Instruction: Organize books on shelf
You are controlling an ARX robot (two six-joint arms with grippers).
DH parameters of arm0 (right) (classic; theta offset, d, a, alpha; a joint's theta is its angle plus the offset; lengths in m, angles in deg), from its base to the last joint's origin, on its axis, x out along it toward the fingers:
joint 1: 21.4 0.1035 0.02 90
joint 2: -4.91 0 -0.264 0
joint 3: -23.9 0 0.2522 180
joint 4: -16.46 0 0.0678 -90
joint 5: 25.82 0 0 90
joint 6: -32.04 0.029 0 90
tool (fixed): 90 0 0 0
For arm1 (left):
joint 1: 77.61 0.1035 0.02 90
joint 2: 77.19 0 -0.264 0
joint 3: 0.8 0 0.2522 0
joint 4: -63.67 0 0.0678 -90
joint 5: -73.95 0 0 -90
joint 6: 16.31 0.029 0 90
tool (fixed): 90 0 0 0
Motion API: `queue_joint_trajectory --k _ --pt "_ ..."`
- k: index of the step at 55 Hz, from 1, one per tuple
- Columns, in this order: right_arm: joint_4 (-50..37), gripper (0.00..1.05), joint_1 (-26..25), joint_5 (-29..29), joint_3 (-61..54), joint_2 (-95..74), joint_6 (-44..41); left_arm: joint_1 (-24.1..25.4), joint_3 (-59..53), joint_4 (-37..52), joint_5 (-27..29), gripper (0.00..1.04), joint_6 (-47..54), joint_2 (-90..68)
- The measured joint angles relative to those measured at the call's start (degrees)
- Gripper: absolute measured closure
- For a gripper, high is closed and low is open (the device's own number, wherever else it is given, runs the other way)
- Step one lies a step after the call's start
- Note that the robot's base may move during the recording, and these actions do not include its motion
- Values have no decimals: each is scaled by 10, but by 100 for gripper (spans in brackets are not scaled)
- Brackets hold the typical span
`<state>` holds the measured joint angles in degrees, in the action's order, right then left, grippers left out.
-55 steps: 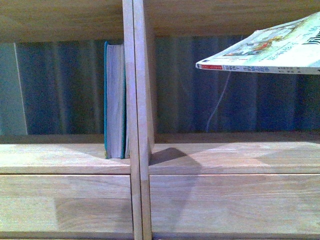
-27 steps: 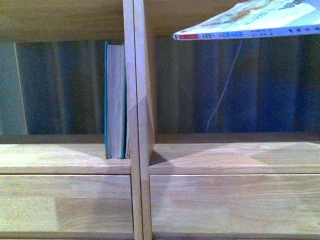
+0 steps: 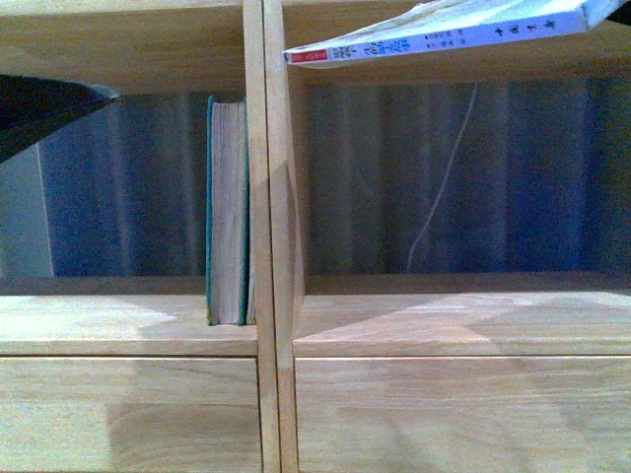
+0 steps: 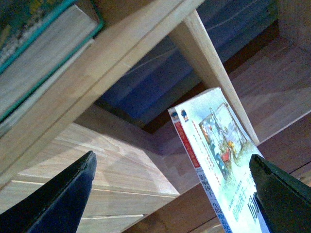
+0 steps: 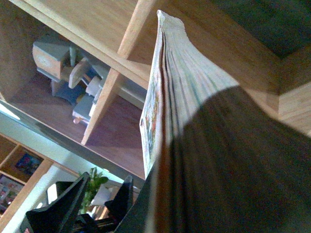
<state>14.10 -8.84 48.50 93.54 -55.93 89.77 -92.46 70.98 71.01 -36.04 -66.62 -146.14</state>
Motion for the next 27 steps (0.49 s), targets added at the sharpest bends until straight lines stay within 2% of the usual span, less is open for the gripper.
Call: queue_joint_trajectory --k 12,27 --pt "-6 97 24 13 11 0 16 -42 2 19 24 7 -21 -14" --pt "-7 97 63 29 11 7 38 -62 2 38 38 7 -37 -21"
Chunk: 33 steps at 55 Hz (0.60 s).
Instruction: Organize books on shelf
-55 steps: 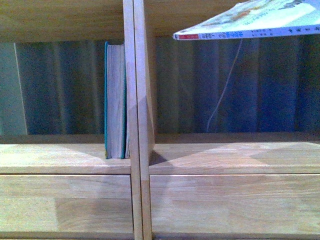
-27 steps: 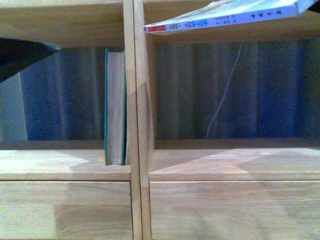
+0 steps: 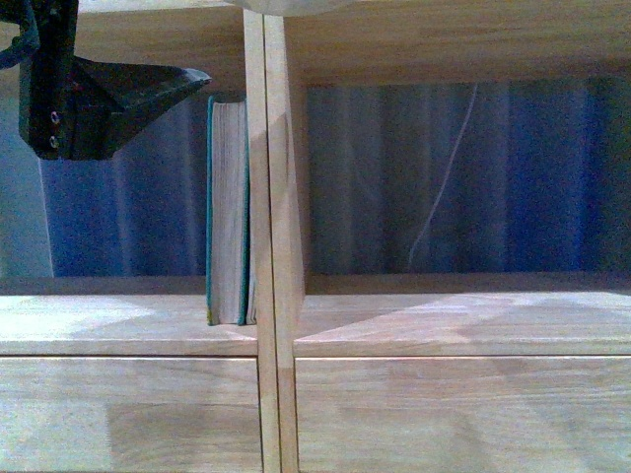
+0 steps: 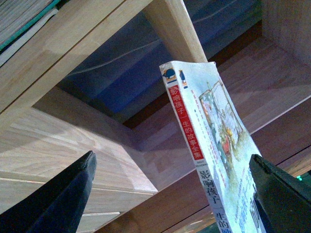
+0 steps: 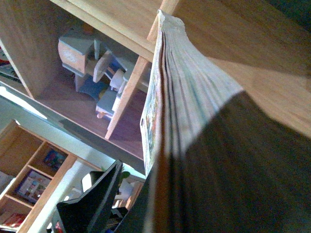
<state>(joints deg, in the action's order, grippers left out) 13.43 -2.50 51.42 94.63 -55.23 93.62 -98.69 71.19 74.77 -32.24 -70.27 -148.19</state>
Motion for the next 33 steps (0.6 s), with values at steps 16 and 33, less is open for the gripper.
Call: queue_joint_trajectory --k 16,33 --pt "4 97 39 9 -2 30 1 -5 1 1 17 7 -3 -4" --pt "10 97 68 12 -35 47 -3 -16 12 -1 27 7 12 -8"
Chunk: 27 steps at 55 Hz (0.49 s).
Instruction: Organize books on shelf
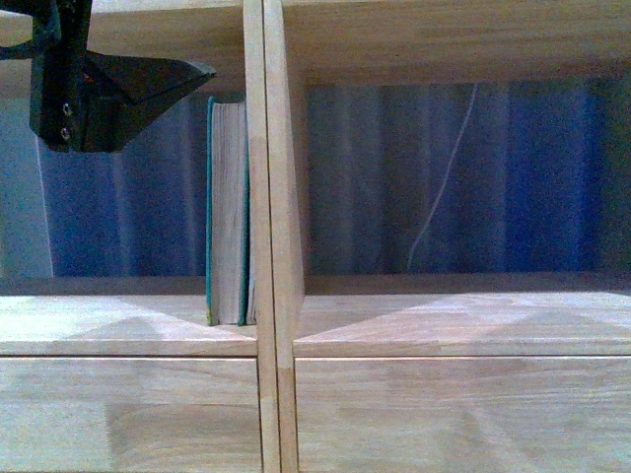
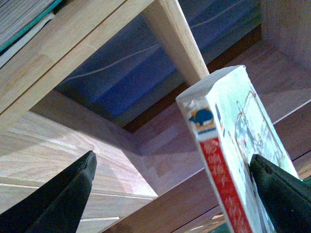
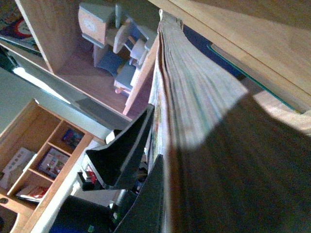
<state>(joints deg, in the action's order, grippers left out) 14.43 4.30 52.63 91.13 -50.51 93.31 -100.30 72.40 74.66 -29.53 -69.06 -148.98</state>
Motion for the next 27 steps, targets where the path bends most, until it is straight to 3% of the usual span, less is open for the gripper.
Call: queue_joint_trajectory --k 12,27 --pt "0 97 11 0 -6 0 0 -7 0 0 2 9 13 -5" --pt "7 97 14 0 -6 0 0 -9 4 -5 28 48 35 -6"
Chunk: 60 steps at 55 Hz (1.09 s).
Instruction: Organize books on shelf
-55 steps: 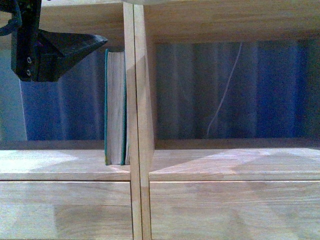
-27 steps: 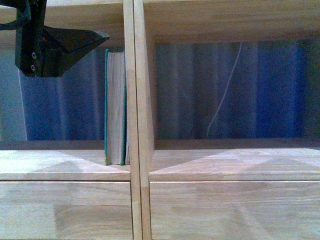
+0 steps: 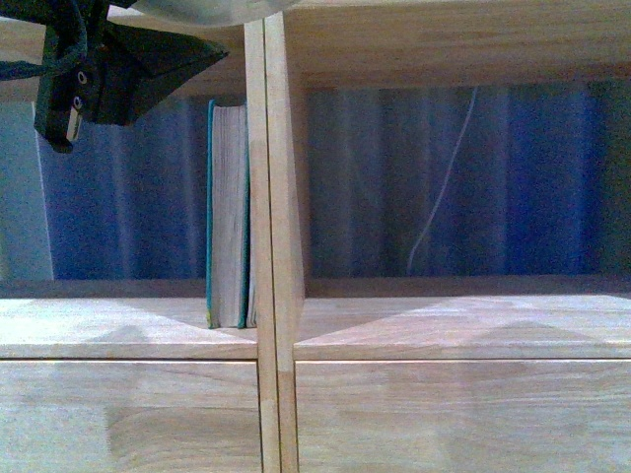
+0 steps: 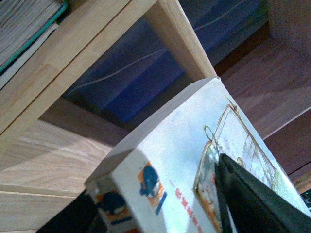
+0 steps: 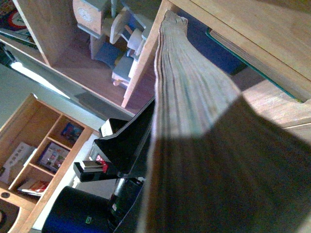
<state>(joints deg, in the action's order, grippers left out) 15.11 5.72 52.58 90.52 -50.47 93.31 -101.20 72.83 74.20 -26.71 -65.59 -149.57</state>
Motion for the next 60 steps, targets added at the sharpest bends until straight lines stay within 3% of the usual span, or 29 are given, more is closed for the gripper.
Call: queue_joint_trajectory --k 12,24,42,53,56,60 --pt "10 97 0 1 -1 0 0 1 0 5 4 81 -2 1" --pt "14 96 0 0 -2 -1 -2 1 2 8 8 96 -37 6" --pt "13 43 -8 -7 -2 -1 -7 5 2 4 6 98 -20 9" --pt "-8 12 -49 5 -2 -2 -70 23 2 -26 5 98 8 23" --pt "-19 6 -65 11 -2 -2 -97 31 2 -40 3 98 30 31" --pt "-37 7 -98 7 -5 -4 -150 49 2 -66 2 98 75 46"
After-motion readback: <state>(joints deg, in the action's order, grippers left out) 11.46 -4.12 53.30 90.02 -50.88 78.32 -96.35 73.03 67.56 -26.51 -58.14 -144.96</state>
